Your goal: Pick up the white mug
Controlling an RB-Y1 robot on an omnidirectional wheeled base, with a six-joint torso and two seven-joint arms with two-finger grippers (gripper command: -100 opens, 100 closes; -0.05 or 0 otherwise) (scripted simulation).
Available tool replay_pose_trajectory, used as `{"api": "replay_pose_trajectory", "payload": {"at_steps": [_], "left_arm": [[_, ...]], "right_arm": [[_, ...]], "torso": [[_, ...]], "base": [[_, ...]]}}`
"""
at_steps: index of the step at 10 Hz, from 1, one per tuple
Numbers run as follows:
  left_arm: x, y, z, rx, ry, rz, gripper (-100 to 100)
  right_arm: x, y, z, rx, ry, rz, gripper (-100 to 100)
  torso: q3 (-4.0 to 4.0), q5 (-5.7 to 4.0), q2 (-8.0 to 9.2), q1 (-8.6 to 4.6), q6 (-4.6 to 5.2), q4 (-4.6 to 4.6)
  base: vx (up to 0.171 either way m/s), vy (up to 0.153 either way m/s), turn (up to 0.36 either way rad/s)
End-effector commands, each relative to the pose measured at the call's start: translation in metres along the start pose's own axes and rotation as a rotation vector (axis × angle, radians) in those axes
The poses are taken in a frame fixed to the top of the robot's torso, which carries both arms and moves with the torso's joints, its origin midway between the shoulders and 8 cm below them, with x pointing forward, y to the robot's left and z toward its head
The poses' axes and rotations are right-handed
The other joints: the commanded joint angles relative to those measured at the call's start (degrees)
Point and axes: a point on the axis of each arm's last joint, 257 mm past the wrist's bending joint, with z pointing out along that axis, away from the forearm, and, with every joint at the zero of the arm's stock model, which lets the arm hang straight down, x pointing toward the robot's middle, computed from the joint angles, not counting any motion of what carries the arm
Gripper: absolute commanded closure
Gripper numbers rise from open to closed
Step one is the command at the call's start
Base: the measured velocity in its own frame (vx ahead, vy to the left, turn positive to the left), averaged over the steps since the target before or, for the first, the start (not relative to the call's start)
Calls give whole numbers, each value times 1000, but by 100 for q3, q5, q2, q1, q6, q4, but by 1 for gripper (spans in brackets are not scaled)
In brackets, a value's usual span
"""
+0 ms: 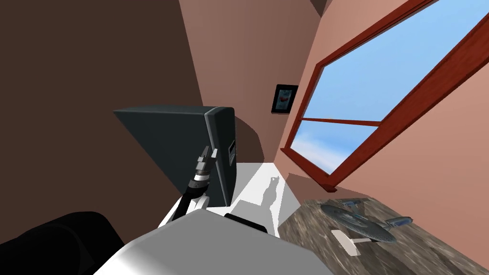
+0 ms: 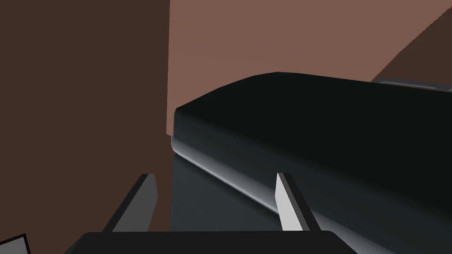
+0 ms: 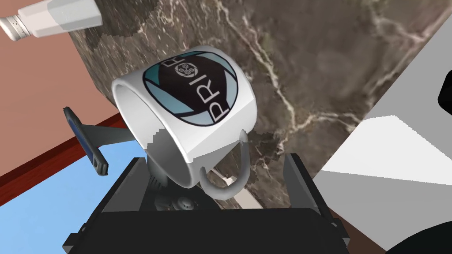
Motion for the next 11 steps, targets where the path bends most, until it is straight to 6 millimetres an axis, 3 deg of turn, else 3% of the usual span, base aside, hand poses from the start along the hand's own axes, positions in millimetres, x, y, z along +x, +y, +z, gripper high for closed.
{"api": "replay_pose_trajectory", "payload": {"at_steps": [1,9,10,11], "left_arm": [[0,0,0,0,0,0,0],[0,0,0,0,0,0,0],[0,0,0,0,0,0,0],[0,0,0,0,0,0,0]], "right_arm": [[10,-5,8,4,23,16,-100],[52,-39,43,37,129,143,-100],[47,-34,40,35,120,130,-100],[48,-34,40,34,121,132,100]], "torso": [[0,0,0,0,0,0],[8,1,12,4,-2,3],[7,1,12,6,0,3],[1,0,-2,-5,5,1]], "base": [[-92,22,122],[-97,47,205],[-46,29,35],[-8,5,-10]]}}
